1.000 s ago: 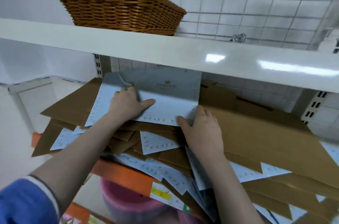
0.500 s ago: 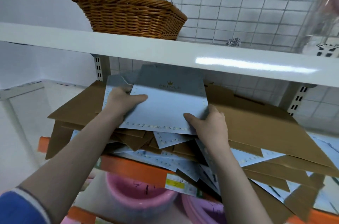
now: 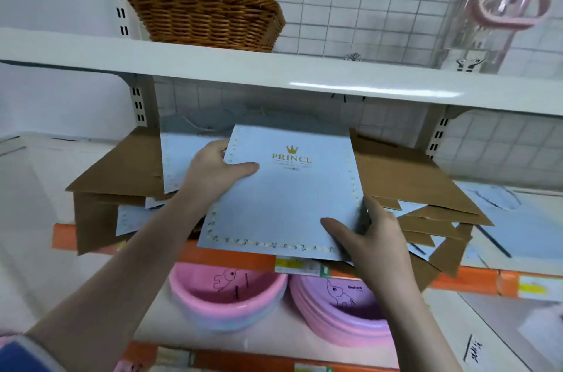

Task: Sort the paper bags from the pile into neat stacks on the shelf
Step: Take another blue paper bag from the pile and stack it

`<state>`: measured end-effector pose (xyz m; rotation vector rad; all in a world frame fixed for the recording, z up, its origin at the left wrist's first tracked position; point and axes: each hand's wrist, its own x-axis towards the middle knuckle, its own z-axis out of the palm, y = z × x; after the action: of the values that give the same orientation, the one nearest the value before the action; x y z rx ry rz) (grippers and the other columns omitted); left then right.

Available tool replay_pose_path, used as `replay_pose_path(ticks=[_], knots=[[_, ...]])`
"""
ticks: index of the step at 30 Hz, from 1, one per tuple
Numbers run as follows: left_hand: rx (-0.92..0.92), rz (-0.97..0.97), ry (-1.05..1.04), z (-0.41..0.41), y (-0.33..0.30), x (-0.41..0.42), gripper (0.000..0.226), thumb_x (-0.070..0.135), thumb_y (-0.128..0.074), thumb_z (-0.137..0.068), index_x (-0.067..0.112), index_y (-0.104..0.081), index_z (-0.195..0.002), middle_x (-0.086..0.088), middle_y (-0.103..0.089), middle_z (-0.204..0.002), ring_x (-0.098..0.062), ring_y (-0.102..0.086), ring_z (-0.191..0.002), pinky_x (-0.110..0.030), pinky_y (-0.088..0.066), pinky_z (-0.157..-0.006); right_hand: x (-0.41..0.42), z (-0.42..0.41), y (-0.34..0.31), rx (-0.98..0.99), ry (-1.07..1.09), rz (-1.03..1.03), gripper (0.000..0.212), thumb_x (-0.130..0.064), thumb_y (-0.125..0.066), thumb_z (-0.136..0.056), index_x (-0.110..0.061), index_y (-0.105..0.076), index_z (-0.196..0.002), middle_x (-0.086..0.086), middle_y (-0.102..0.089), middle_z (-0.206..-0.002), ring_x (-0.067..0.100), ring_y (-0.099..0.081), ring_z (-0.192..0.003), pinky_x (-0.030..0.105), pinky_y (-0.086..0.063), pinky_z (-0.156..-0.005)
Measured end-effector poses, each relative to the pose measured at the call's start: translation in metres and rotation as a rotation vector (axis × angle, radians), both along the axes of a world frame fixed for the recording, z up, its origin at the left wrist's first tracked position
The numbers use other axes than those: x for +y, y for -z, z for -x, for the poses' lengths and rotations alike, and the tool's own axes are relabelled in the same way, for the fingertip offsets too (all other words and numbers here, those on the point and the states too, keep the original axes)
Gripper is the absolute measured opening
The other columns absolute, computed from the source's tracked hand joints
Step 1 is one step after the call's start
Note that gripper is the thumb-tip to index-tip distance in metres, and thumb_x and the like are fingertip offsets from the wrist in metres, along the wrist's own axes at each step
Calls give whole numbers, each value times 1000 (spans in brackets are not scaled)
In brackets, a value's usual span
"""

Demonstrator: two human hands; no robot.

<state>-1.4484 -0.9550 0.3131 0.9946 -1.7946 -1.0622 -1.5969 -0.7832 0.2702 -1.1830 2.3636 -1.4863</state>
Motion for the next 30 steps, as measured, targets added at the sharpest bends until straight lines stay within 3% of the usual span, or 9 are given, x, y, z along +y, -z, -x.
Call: replay_pose_path(ticks=[5,7,12,16,20,26,30], knots=[[-43,169,-11,33,-3,36,19,28,-74,-75,30,-60,-87,-2,-65,-100,-23,-59,-102,-36,-50,-81,44,18,-1,123,95,-24,39,-42,-68,-76,-15,-50,-97,7,-50,-94,16,-42,-75,30,-32,-58],[-99,263,-33,51,-5,56,26,31,-71,-76,23,-61,-98,-1,-58,-98,-20,-51,-110,-32,-45,-79,63,30,-1,167,169,-26,40,-40,-65,-80,-11,-51,-104,7,-48,-97,22,-43,-81,33,-34,-63],[-206,384,-87,119,-4,125,39,33,-66,-80,16,-55,-113,-8,-48,-110,-23,-45,-107,-30,-39,-79,124,82,6,215,298,-76,37,-37,-57,-87,-12,-50,-114,8,-46,-114,33,-52,-100,33,-34,-70],[-224,325,-70,192,10,194,40,35,-66,-80,16,-52,-113,-3,-38,-105,-22,-48,-100,-28,-35,-76,192,146,16,267,338,-115,38,-35,-54,-88,-8,-48,-115,9,-46,-111,34,-51,-97,34,-32,-68],[-214,280,-16,262,28,255,43,33,-68,-79,17,-54,-117,-4,-40,-105,-25,-50,-102,-28,-38,-78,258,210,26,268,354,-141,38,-33,-56,-87,-6,-49,-112,10,-45,-107,35,-50,-98,37,-38,-75],[-254,234,21,345,39,309,48,33,-67,-79,19,-53,-122,-6,-42,-105,-27,-46,-109,-31,-38,-83,319,284,38,262,366,-172,39,-33,-57,-88,-9,-50,-118,0,-33,-95,30,-46,-100,32,-27,-70],[-227,242,75,404,48,329,46,31,-67,-78,17,-53,-120,-7,-45,-108,-24,-44,-112,-31,-39,-83,336,336,45,216,421,-166,40,-32,-58,-86,-9,-50,-118,7,-45,-106,31,-46,-103,34,-32,-74]])
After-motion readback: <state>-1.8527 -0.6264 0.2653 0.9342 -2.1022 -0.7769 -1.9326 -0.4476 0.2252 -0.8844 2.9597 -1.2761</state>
